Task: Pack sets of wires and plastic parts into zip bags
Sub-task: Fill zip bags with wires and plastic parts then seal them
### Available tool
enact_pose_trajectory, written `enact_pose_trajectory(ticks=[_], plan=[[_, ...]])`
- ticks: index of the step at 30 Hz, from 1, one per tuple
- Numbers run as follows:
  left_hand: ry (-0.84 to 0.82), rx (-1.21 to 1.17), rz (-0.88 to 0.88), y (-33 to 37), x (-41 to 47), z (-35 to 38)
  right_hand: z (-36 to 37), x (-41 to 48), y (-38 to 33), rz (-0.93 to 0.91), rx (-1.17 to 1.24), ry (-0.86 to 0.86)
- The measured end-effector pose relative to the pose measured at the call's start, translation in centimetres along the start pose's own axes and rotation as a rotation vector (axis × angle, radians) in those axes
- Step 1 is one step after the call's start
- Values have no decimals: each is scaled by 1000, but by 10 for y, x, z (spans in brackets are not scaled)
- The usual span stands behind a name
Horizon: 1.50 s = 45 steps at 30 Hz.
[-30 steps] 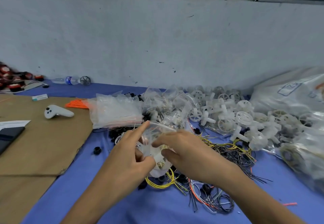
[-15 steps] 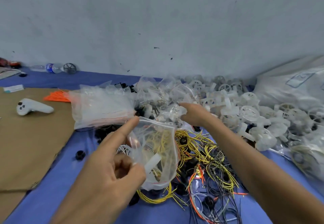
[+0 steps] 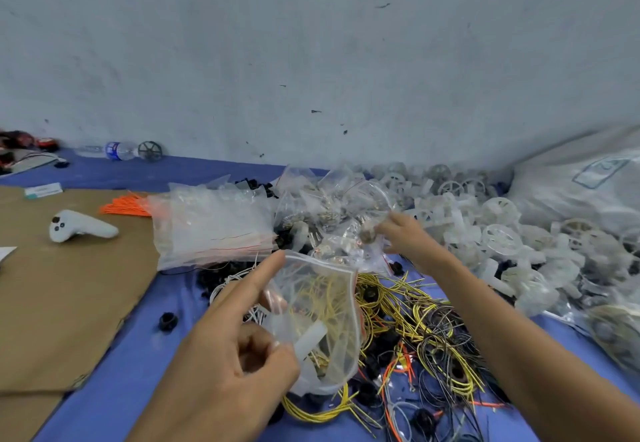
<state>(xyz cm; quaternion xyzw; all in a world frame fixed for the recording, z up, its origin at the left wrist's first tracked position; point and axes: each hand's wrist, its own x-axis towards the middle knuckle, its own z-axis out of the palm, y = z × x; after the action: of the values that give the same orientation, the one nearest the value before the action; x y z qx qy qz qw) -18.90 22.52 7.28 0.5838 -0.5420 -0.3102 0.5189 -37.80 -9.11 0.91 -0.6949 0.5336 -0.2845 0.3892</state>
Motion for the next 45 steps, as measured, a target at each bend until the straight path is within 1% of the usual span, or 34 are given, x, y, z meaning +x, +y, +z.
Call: enact_pose_trajectory(ticks=[2, 4, 6, 8, 9, 10, 11, 12, 14, 15, 16, 18, 20, 21, 23, 25, 26, 28, 29, 31, 33, 35, 38, 40, 42, 45], plan=[[-9, 8, -5, 0, 1, 2, -17, -35, -24, -17, 394, -46], [-18, 12, -1, 0, 3, 3, -32, -74, -52, -98, 671, -78], [-28, 30, 1, 0, 4, 4, -42, -115, -78, -225, 872, -159], [-31, 66, 2, 0, 5, 7, -43, -156, -100, -353, 958, -325], [-33, 84, 5, 0, 5, 8, -39, -174, -109, -390, 927, -405], [-35, 103, 8, 1, 5, 9, -30, -190, -117, -417, 837, -464], [-33, 122, 13, 1, 5, 11, -19, -202, -121, -443, 678, -470], [-22, 142, 18, 1, 5, 11, -7, -210, -124, -468, 442, -405], [15, 188, 19, -1, 4, 11, 12, -214, -125, -500, -89, -176], [38, 213, 15, -3, 3, 10, 18, -213, -126, -513, -296, -92], [57, 243, 20, -5, 1, 9, 22, -211, -129, -522, -435, -60], [76, 306, 48, -7, -1, 5, 30, -207, -134, -526, -608, -74], [62, 317, 67, -5, -2, 4, 44, -203, -139, -605, -817, -110], [48, 307, 74, -3, -2, 4, 54, -202, -140, -655, -894, -156], [43, 300, 91, -1, -2, 3, 65, -200, -143, -695, -902, -280], [64, 322, 119, 0, -5, -5, 57, -197, -147, -640, -804, -390], [80, 358, 141, -1, -7, -10, 47, -195, -148, -626, -751, -414], [104, 455, 167, -1, -13, -18, 25, -193, -145, -662, -688, -381], [108, 496, 170, -1, -15, -21, 15, -194, -143, -688, -715, -332], [115, 586, 177, 1, -19, -23, 4, -197, -136, -718, -905, -254], [130, 666, 176, 2, -22, -24, -2, -196, -128, -672, -1098, -262], [139, 677, 146, 4, -25, -27, -4, -190, -119, -650, -1144, -287], [82, 653, 132, 6, -31, -36, -10, -183, -116, -687, -1014, -263], [57, 701, 183, 7, -31, -45, -17, -183, -120, -690, -894, -218], [76, 744, 244, 11, -26, -55, -25, -185, -126, -703, -803, -166], [106, 677, 307, 19, -13, -64, -41, -191, -134, -715, -630, -90]])
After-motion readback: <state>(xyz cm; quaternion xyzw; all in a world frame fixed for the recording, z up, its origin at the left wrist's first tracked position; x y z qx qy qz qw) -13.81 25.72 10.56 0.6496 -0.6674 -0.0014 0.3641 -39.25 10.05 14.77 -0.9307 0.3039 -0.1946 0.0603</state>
